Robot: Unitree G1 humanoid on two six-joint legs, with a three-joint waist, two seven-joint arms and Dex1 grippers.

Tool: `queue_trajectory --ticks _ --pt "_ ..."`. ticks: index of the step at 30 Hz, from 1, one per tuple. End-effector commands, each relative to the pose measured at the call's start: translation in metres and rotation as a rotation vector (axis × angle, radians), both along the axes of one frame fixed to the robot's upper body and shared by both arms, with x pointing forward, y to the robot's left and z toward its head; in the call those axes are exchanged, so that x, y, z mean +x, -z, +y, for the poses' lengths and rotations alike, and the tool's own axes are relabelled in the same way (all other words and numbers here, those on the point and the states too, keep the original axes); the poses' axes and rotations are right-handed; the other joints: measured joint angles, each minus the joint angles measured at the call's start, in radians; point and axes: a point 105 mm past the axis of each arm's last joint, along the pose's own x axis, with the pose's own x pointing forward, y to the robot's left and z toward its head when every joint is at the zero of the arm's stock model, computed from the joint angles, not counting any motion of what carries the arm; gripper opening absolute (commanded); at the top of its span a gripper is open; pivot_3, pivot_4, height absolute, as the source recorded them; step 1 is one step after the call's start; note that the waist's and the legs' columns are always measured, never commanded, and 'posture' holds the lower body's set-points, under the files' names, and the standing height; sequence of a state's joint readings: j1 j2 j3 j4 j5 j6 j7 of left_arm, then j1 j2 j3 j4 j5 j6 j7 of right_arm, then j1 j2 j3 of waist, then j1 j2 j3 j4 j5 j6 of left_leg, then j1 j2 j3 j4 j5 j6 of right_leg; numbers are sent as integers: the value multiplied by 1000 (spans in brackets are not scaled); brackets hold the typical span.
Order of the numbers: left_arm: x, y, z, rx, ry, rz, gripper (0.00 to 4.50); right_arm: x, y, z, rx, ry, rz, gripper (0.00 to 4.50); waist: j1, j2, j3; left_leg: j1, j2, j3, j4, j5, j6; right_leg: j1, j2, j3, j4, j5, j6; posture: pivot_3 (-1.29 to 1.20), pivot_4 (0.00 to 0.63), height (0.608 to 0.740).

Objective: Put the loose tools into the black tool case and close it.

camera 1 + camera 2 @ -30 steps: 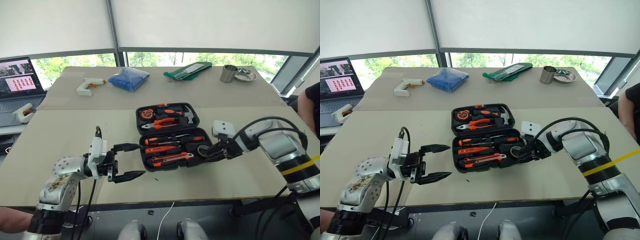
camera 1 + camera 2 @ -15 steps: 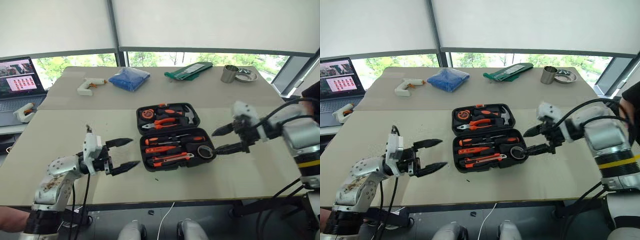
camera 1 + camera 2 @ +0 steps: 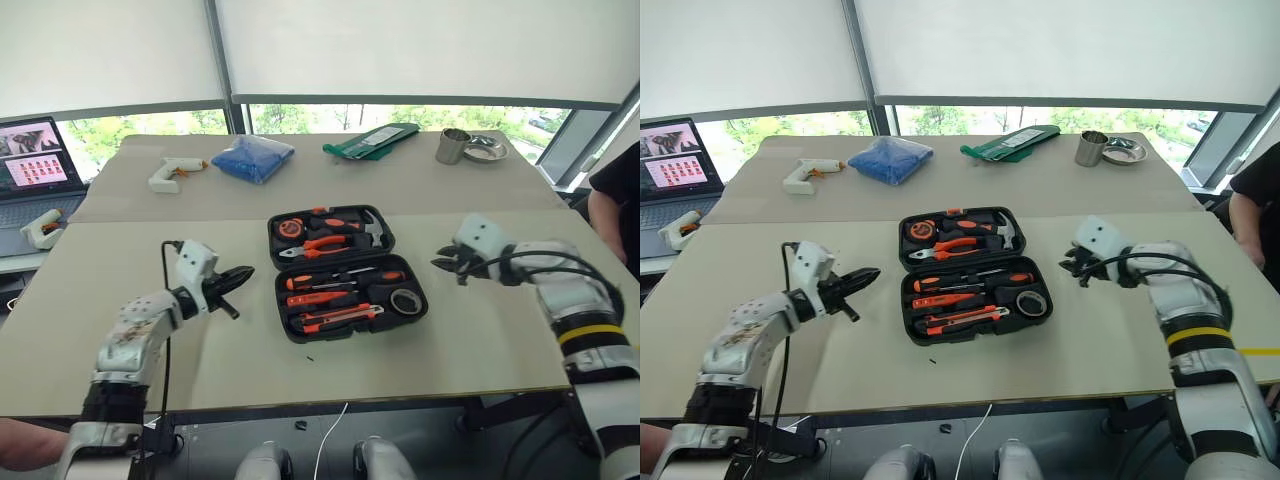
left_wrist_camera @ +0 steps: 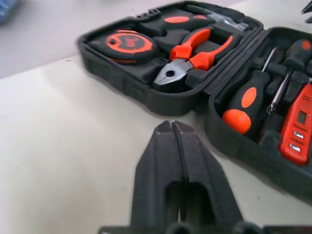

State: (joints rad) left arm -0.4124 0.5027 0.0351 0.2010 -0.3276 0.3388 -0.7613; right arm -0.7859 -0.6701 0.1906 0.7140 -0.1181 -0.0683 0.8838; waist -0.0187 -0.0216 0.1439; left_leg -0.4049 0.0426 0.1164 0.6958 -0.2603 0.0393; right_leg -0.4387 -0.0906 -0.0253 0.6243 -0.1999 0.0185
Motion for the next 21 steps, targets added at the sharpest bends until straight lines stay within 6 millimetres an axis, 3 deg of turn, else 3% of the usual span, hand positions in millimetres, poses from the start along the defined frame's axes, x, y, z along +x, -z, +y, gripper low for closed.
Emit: queue_trajectory --ticks 1,9,14,21 --pt "6 -5 -14 9 28 -15 0 13 -11 14 -1 -23 -80 24 0 0 0 0 0 0 0 0 0 0 0 0 0 0 0 0 150 740" --pt "11 8 -30 56 60 36 0 12 5 40 68 -135 6 24 1 0 0 0 0 0 0 0 0 0 0 0 0 0 0 0 150 740" --pt "7 8 -27 66 89 47 0 -11 14 50 142 -291 141 24 -3 0 0 0 1 0 -1 0 0 0 1 0 0 0 0 0 150 740" --pt "-16 12 -14 86 146 52 0 -45 18 56 198 -414 250 24 -4 0 0 0 3 0 -2 0 0 0 0 0 1 0 0 0 150 740"
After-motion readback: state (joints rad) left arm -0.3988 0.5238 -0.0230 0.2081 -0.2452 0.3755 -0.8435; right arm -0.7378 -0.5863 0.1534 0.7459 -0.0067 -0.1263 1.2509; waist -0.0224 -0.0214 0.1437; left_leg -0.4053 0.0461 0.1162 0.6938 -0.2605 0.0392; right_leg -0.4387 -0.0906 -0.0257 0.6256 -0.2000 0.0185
